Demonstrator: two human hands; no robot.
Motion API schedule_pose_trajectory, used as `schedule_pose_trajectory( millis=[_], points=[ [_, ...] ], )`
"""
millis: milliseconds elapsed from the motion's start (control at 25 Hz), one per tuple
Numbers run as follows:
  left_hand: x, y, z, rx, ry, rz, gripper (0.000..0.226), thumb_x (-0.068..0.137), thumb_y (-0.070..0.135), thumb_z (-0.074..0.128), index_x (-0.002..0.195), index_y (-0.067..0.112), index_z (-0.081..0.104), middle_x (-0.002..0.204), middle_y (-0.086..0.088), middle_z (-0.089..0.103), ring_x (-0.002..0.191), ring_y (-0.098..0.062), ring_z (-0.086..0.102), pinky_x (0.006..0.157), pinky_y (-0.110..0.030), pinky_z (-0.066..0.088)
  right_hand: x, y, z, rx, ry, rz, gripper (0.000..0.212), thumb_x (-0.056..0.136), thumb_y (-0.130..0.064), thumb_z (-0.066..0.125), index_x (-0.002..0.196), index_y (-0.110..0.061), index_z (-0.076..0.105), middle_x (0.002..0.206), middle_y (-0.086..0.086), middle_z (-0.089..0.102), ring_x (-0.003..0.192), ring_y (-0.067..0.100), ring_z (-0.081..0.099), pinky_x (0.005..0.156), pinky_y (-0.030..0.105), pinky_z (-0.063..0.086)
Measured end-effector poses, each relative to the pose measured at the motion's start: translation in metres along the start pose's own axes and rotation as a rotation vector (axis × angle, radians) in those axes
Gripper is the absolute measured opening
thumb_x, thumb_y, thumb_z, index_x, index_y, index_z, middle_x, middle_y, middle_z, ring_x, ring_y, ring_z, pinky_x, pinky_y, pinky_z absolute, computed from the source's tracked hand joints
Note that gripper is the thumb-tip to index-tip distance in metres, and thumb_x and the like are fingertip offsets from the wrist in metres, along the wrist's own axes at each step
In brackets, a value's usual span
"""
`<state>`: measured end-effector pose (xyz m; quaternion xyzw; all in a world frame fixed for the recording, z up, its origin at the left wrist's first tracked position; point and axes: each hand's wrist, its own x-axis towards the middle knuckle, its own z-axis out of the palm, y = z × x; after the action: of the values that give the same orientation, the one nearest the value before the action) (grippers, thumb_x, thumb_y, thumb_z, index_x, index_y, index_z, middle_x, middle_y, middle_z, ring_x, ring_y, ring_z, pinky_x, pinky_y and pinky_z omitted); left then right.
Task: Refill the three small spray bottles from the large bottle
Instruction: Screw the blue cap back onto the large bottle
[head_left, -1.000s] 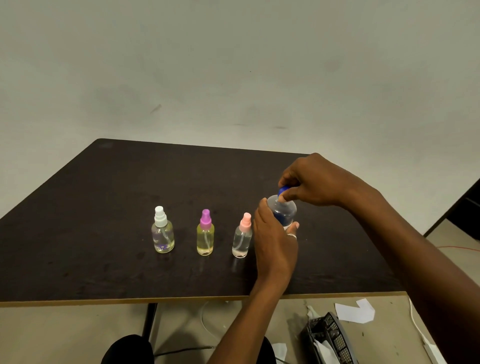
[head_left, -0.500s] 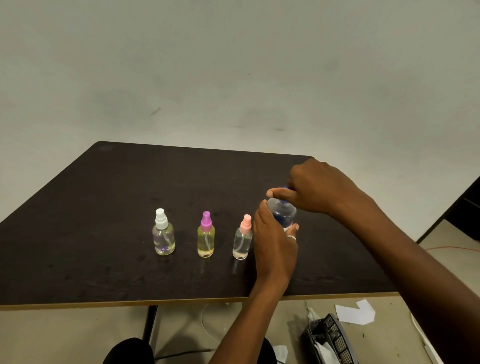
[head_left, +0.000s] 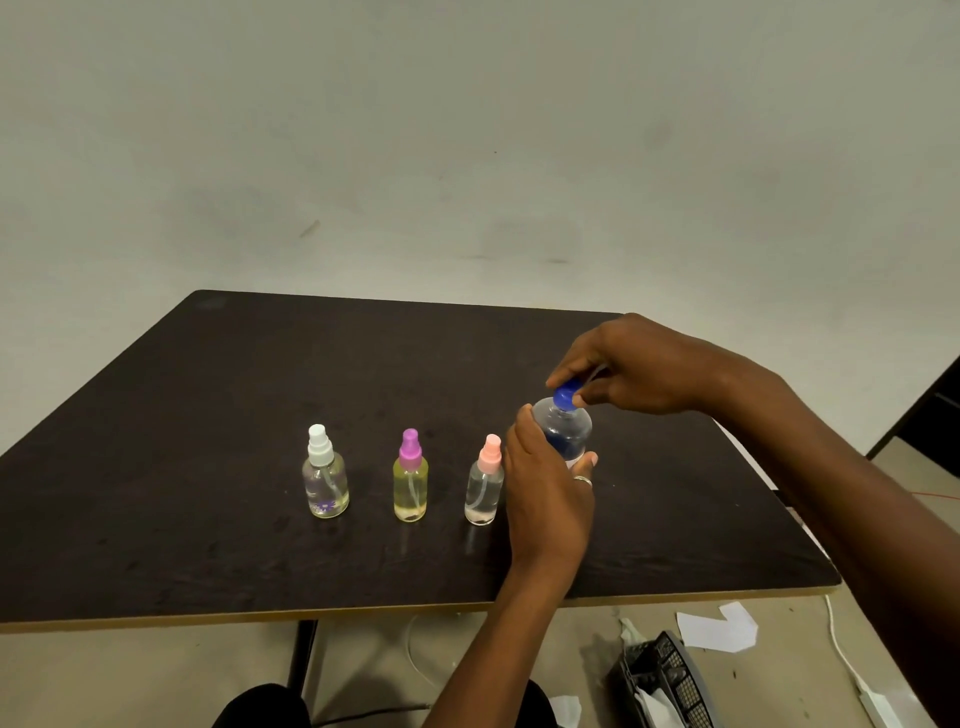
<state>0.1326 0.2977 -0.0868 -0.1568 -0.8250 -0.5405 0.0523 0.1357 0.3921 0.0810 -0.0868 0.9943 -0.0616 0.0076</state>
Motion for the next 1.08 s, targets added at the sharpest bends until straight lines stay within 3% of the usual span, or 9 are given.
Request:
schedule_pose_trajectory(
  millis=[200,360,520,680,800,960,1080],
  points=[
    [0.0,0.0,-0.001,-0.006,0.009,0.027,0.077,0.087,0.029,0.072,0.149,0.015,0.029,0.148,-0.001,0.044,0.136,-0.015,0.044,0.112,-0.027,0.038,0.0,0.001,0.009,-0.011,0.075,0.04,0.026,0.088,-0.016,0.069,0.114,-0.018,0.072,0.109,-0.004,0.071,0.087,0.005,0.062,0.076,0.01,0.043],
    [0.001,0.001,-0.002,-0.024,0.008,0.022,0.076,0.086,0.026,0.074,0.148,0.014,0.031,0.146,-0.002,0.045,0.134,-0.015,0.045,0.112,-0.027,0.038,0.001,-0.002,0.021,-0.069,0.146,0.122,0.02,0.09,-0.029,0.065,0.103,-0.017,0.075,0.098,0.001,0.073,0.079,0.012,0.064,0.072,0.023,0.051],
    [0.001,0.001,-0.002,-0.038,0.002,0.025,0.072,0.086,0.027,0.074,0.145,0.012,0.035,0.142,-0.003,0.048,0.132,-0.017,0.048,0.111,-0.029,0.04,0.006,-0.004,0.037,-0.184,0.198,0.28,0.038,0.091,-0.048,0.058,0.099,-0.014,0.071,0.09,0.006,0.071,0.076,0.016,0.062,0.07,0.022,0.046],
    [-0.003,0.001,-0.003,-0.058,0.018,0.057,0.072,0.087,0.024,0.074,0.145,0.012,0.034,0.142,-0.004,0.049,0.132,-0.016,0.049,0.11,-0.03,0.042,0.01,-0.011,0.047,-0.333,0.262,0.34,0.047,0.091,-0.059,0.049,0.077,-0.015,0.06,0.067,0.002,0.055,0.061,0.014,0.053,0.065,0.023,0.038],
    [-0.005,0.001,-0.005,-0.098,0.037,0.073,0.07,0.086,0.021,0.075,0.143,0.011,0.037,0.138,-0.003,0.051,0.128,-0.014,0.051,0.106,-0.029,0.045,0.012,-0.018,0.049,-0.427,0.259,0.374,0.043,0.089,-0.057,0.057,0.072,-0.018,0.055,0.058,-0.002,0.041,0.059,0.015,0.052,0.065,0.025,0.04],
    [-0.004,0.002,-0.006,-0.103,0.009,0.04,0.068,0.086,0.023,0.075,0.142,0.013,0.037,0.138,-0.003,0.051,0.129,-0.016,0.05,0.106,-0.032,0.045,0.006,-0.012,0.044,-0.322,0.26,0.304,0.06,0.088,-0.068,0.038,0.077,-0.014,0.061,0.071,0.0,0.06,0.066,0.014,0.057,0.067,0.026,0.05],
    [-0.002,0.003,-0.005,-0.052,-0.009,0.035,0.073,0.087,0.027,0.073,0.146,0.012,0.032,0.146,-0.004,0.045,0.136,-0.018,0.044,0.11,-0.033,0.041,-0.002,-0.003,0.025,-0.138,0.156,0.121,0.045,0.094,-0.054,0.045,0.107,-0.017,0.067,0.105,0.002,0.066,0.089,0.013,0.061,0.077,0.024,0.049]
  ],
)
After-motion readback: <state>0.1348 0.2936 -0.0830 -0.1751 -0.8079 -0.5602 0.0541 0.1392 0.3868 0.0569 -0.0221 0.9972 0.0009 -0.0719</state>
